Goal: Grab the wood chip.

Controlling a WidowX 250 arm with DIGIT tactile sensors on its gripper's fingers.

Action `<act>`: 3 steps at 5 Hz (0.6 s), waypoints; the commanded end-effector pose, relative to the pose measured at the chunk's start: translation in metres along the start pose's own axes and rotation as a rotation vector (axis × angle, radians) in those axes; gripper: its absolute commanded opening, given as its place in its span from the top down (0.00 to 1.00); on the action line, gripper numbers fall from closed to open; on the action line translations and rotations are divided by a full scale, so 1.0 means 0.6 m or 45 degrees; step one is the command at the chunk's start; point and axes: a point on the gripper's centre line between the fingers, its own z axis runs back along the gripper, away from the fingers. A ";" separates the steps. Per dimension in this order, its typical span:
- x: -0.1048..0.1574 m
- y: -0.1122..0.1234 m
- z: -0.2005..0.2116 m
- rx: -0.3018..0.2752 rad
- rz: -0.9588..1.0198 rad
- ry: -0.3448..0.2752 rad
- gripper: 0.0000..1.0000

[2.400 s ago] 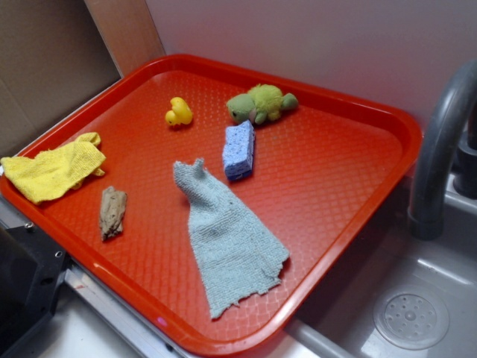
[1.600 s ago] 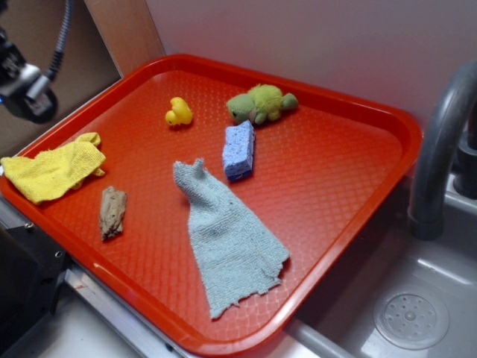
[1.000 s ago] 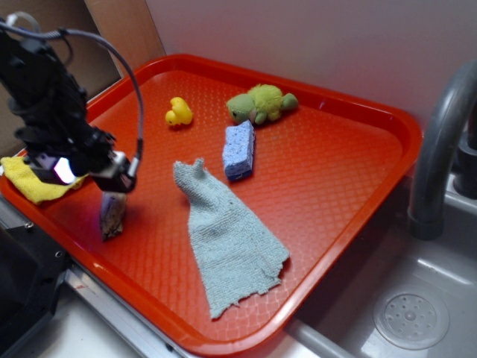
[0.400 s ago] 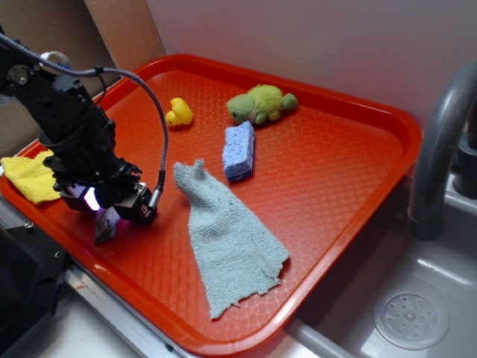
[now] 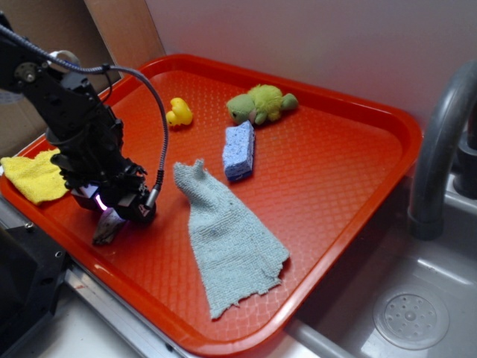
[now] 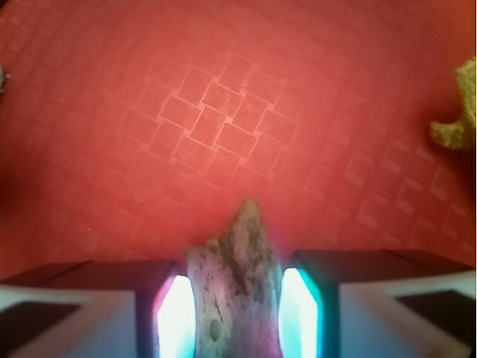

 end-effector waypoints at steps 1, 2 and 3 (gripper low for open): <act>0.045 0.023 0.127 0.017 -0.288 -0.118 1.00; 0.082 0.013 0.212 -0.045 -0.370 -0.246 1.00; 0.105 0.006 0.294 -0.077 -0.439 -0.248 1.00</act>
